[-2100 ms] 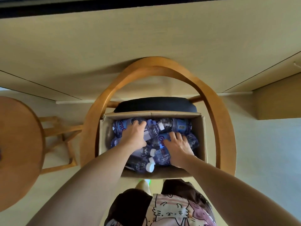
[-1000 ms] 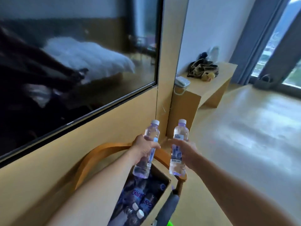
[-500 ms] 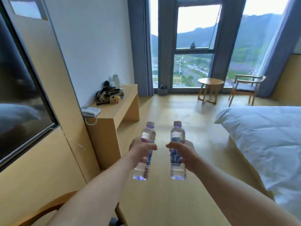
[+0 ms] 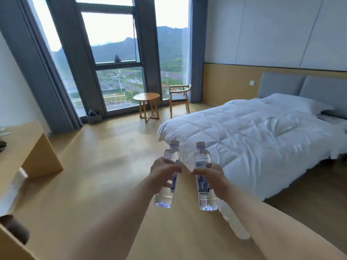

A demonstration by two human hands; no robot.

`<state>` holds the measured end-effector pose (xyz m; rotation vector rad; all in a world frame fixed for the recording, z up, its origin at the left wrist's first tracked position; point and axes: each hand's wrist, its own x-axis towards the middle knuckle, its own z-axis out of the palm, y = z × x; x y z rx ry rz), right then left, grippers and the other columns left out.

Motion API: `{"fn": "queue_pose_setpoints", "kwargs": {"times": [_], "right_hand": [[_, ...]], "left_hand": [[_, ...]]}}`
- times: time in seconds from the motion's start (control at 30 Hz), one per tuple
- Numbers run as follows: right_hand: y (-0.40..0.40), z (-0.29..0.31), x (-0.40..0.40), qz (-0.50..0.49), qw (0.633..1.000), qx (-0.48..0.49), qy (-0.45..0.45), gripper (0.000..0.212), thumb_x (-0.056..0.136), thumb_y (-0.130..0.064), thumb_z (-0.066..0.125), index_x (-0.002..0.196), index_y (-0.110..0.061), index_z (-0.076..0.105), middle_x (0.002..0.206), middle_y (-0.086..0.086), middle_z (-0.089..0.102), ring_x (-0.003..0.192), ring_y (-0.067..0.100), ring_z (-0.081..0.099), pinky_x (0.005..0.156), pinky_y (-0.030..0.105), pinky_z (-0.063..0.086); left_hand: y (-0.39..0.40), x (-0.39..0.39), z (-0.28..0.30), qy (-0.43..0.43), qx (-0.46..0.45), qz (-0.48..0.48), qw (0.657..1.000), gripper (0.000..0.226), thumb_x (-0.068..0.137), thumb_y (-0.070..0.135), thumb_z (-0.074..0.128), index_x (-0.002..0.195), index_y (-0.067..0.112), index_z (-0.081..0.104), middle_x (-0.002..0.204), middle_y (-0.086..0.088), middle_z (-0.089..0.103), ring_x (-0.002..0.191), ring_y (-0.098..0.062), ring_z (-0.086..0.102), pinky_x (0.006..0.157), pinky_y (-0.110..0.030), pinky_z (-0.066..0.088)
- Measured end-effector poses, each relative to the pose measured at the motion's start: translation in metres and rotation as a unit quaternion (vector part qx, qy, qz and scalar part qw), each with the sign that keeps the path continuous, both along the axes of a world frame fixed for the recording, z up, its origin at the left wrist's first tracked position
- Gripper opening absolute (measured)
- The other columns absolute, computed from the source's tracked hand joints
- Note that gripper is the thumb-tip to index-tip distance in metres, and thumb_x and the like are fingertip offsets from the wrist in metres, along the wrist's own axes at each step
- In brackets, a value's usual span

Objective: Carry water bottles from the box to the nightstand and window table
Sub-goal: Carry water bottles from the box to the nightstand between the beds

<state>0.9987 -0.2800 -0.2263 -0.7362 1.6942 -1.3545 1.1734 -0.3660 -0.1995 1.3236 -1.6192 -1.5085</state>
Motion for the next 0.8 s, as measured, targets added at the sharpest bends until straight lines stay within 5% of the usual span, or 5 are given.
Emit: {"fn": "queue_pose_setpoints", "kwargs": {"times": [0.17,0.37,0.5,0.6,0.8], "right_hand": [[0.037,-0.008,-0.112,-0.106,0.994,0.006,-0.014,0.047,0.066,-0.015,0.088,0.107,-0.002,0.070,0.101,0.020,0.074,0.092,0.037,0.073,0.086,0.054,0.061],[0.063,-0.027,-0.223,-0.247,0.969,0.029,-0.014,0.067,0.066,-0.025,0.088,0.125,-0.007,0.061,0.112,0.012,0.069,0.100,0.028,0.067,0.071,0.035,0.052],[0.067,-0.028,-0.292,-0.325,0.945,0.039,-0.005,0.075,0.064,-0.029,0.089,0.129,-0.008,0.058,0.119,0.012,0.068,0.106,0.033,0.067,0.091,0.045,0.056],[0.066,-0.025,-0.341,-0.378,0.924,0.049,0.002,0.075,0.066,-0.029,0.089,0.131,-0.009,0.057,0.121,0.011,0.068,0.107,0.032,0.068,0.095,0.047,0.056],[0.071,-0.016,-0.430,-0.472,0.880,0.061,0.004,0.045,0.069,-0.034,0.088,0.107,-0.022,0.065,0.095,0.003,0.075,0.082,0.023,0.075,0.067,0.032,0.056]], "left_hand": [[0.000,-0.130,-0.001,-0.011,-0.013,-0.129,0.992,0.021,0.061,0.014,0.085,0.055,0.030,0.073,0.066,-0.005,0.062,0.058,-0.017,0.062,0.051,-0.032,0.056],[-0.004,-0.282,-0.014,-0.011,0.008,-0.257,0.966,0.026,0.056,0.017,0.083,0.076,0.015,0.067,0.063,-0.005,0.065,0.049,-0.016,0.063,0.051,-0.033,0.056],[-0.011,-0.379,-0.023,-0.003,0.011,-0.335,0.942,0.026,0.052,0.020,0.081,0.074,0.016,0.068,0.064,-0.006,0.065,0.056,-0.021,0.064,0.056,-0.038,0.060],[-0.019,-0.451,-0.023,-0.010,0.009,-0.384,0.923,0.043,0.050,0.021,0.081,0.089,0.011,0.069,0.077,-0.013,0.069,0.067,-0.026,0.068,0.063,-0.047,0.062],[-0.031,-0.582,-0.017,-0.024,0.001,-0.463,0.886,0.043,0.057,0.019,0.084,0.096,0.012,0.068,0.088,-0.017,0.071,0.078,-0.029,0.071,0.065,-0.046,0.063]]}}
